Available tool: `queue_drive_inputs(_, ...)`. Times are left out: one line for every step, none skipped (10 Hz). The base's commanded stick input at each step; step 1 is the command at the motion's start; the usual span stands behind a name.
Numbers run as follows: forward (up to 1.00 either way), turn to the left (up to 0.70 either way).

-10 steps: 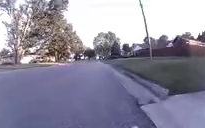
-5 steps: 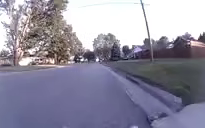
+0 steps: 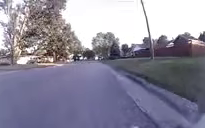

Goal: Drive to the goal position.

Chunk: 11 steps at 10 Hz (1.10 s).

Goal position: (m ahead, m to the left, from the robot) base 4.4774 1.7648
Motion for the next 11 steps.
queue_drive_inputs(1.00, 0.15)
queue_drive_inputs(1.00, 0.10)
queue_drive_inputs(1.00, 0.05)
queue_drive_inputs(1.00, 0.00)
queue_drive_inputs(1.00, 0.00)
queue_drive_inputs(1.00, 0.00)
queue_drive_inputs(1.00, 0.00)
queue_drive_inputs(1.00, 0.00)
queue_drive_inputs(1.00, 0.00)
queue_drive_inputs(1.00, 0.00)
queue_drive_inputs(1.00, 0.00)
